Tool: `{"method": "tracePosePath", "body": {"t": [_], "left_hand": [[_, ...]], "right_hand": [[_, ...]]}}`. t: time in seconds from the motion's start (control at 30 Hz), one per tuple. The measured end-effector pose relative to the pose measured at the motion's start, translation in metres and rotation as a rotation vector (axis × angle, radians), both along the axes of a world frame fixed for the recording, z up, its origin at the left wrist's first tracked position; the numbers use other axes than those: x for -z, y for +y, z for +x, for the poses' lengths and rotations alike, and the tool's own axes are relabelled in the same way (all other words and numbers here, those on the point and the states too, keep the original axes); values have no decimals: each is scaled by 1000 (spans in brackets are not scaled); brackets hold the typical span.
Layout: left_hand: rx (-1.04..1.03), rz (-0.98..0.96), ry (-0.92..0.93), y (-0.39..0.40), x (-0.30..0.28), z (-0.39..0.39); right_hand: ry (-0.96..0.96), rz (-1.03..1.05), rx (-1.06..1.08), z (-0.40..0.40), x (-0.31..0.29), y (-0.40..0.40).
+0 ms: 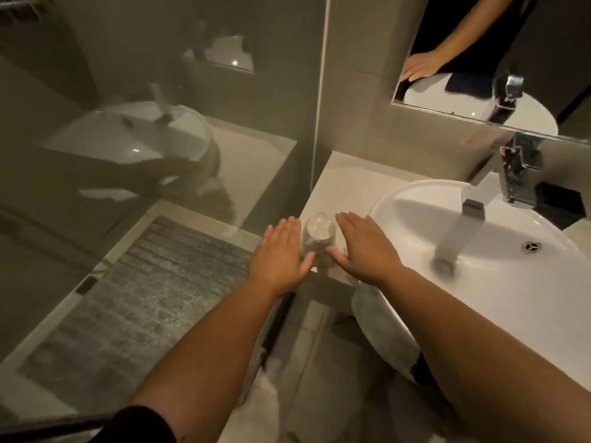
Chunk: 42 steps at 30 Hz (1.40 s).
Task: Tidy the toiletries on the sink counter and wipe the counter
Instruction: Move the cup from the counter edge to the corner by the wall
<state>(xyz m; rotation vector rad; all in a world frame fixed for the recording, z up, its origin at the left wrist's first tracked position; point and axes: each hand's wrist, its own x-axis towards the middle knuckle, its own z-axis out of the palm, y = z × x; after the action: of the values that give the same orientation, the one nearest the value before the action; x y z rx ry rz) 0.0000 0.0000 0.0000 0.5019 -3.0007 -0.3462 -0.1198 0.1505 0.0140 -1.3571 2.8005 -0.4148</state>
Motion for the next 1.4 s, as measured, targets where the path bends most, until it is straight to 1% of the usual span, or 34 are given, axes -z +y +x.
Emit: {"method": "tracePosePath", "body": {"t": [0.13, 0.3, 0.37, 0.5, 0.6, 0.7, 0.83, 0.97, 1.07, 1.17, 1.33, 1.4], "left_hand": [[7, 26, 17, 1, 8, -16], [6, 126, 34, 1, 13, -33], [7, 189, 45, 2, 13, -36], [22, 291, 76, 0, 9, -37], [37, 309, 122, 4, -5, -39], [72, 307, 150, 13, -30, -46], [170, 304, 186, 49, -69, -61], [289, 334, 219, 106, -90, -79], [433, 359, 238, 159, -100, -98], [553, 349, 206, 205, -103, -126], [783, 324, 254, 285, -107, -184], [845, 319, 274, 313, -104, -213]], "right_hand": [[-50, 54, -34, -18, 7, -5], [-120, 78, -112, -25, 16, -13], [-132, 42, -97, -25, 18, -15], [-177, -95, -58, -20, 13, -13], [-196, -155, -18, -19, -7, -6], [-204, -183, 36, -17, -40, 11], [-134, -217, 125, -14, -82, 57], [-94, -222, 242, -14, -101, 120], [-84, -276, 404, -14, -105, 178], [-96, -303, 560, -20, -105, 227], [-77, -333, 701, -51, -106, 312], [-85, -337, 735, -72, -102, 342]]}}
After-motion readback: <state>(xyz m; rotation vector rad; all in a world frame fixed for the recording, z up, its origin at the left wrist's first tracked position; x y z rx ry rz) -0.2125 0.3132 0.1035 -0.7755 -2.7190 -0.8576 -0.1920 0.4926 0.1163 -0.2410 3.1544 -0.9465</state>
